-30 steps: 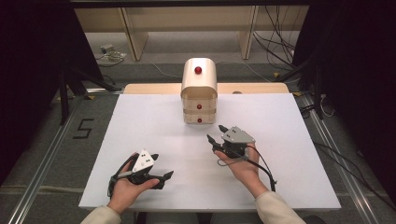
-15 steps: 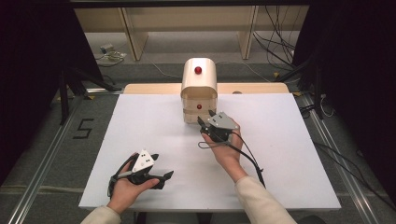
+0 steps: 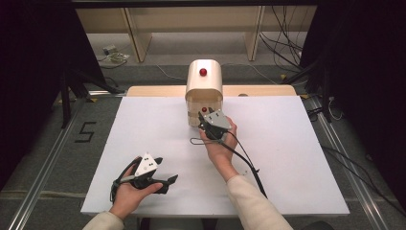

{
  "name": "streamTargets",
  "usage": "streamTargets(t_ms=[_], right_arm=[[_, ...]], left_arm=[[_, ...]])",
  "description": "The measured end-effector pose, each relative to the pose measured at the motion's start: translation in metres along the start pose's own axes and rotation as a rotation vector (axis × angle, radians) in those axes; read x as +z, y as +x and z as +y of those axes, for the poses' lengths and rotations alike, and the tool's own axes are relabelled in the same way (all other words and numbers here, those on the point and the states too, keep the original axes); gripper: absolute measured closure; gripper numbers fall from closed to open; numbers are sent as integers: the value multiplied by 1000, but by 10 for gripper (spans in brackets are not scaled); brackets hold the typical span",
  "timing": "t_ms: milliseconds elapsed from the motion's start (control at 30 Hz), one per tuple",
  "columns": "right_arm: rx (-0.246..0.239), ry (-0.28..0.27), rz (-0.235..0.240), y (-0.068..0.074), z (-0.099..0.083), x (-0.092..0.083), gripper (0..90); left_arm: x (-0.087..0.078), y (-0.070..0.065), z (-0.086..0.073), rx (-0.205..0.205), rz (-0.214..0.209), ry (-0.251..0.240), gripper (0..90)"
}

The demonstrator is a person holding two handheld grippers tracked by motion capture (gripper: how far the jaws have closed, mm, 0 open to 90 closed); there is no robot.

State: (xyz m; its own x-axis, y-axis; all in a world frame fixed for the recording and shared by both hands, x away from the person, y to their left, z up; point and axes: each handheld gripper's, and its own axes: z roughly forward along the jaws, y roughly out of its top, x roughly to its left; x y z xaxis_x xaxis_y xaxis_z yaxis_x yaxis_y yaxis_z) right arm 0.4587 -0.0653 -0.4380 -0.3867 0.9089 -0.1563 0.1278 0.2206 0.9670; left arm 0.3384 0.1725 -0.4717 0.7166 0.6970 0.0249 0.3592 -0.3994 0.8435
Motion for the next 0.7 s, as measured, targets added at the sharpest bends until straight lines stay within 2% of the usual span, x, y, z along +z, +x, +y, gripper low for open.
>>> streamTargets(t_ms=[200, 700], right_arm=[[9, 3, -45, 4, -1, 4, 624], [34, 1, -81, 8, -1, 7, 694]], left_arm=[[0, 0, 0, 0, -2, 0, 166], [0, 0, 0, 2, -3, -2, 167]])
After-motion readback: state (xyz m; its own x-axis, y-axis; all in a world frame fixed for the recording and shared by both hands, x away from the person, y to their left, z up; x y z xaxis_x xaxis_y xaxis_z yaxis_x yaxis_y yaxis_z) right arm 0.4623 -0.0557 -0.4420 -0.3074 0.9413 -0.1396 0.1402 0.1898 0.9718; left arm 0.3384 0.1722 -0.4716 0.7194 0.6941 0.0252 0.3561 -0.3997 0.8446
